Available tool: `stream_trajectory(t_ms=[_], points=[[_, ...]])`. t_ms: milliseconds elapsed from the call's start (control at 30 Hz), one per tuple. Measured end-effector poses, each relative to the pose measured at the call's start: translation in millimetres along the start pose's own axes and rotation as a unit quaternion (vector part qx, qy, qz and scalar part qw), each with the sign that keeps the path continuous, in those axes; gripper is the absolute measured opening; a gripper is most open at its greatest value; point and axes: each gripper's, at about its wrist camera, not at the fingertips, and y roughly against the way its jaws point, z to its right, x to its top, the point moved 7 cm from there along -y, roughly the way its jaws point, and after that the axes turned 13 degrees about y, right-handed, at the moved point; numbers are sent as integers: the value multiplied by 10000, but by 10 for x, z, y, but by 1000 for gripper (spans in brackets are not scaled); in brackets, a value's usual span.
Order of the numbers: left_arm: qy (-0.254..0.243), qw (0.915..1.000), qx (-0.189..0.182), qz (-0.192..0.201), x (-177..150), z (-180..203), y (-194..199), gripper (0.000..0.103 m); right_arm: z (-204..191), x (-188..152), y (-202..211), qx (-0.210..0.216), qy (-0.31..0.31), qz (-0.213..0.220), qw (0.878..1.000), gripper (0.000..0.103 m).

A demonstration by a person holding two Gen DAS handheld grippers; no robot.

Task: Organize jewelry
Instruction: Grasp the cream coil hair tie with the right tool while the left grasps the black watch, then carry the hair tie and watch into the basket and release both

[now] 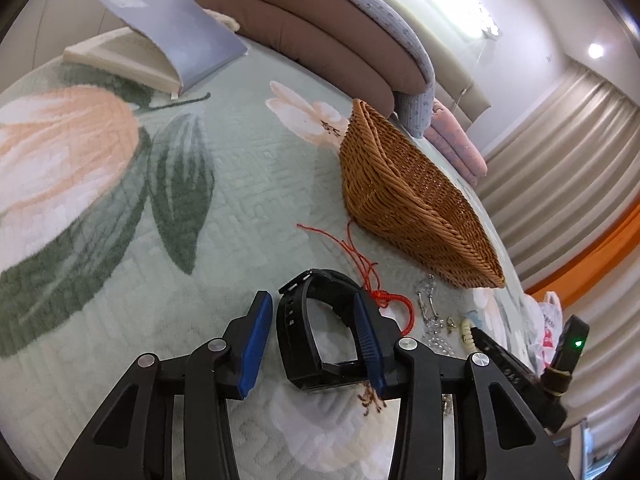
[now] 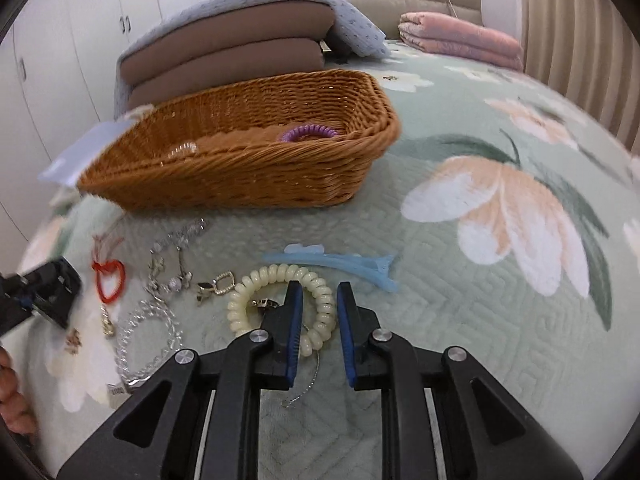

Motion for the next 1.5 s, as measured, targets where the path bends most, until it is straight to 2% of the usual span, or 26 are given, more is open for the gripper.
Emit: stream_trajectory(t_ms=[100,167,200,233,367,567,767,933,1100,1200,1333,1433,1500], points=[[-9,10000,31,-56,-6,-14,14,43,-8,4,-7,-16,51,-3,10000,19],[-28,9999,141,-42,6,-30,-3,30,-2,3,-6,33,38,12,10000,16],[-35,9997,223,-29,17,-51,-13,17,-8,-2,1,25,51,22,10000,16],[11,9997,242,-17,22,-77,-15,11,-16,0,8,4,82,38,10000,15],[161,9998,71,26,27,-123,22,10,-15,-19,88,63,1,201,9998,12],[-169,9993,-130,313,-13,25,156,10,32,-10,297,293,-254,660,9971,12],[-217,9989,-334,262,-64,168,185,10,74,8,438,345,-383,908,9945,12],[-404,9970,-591,284,-30,568,299,10,137,158,717,392,-561,1156,9909,12],[-671,9941,-756,389,279,1204,216,10,251,716,910,255,-497,1437,9880,12],[-753,9927,-805,488,489,1507,-32,10,290,1093,784,241,-455,1523,9870,12],[-862,9927,-386,756,746,1656,-579,10,281,1406,260,367,-511,1208,9907,12],[-824,9947,-285,551,791,1605,-931,10,219,1441,-118,464,-406,870,9943,12],[-1000,9936,-108,518,754,1552,-1041,10,166,1372,-358,758,-497,567,9943,12]])
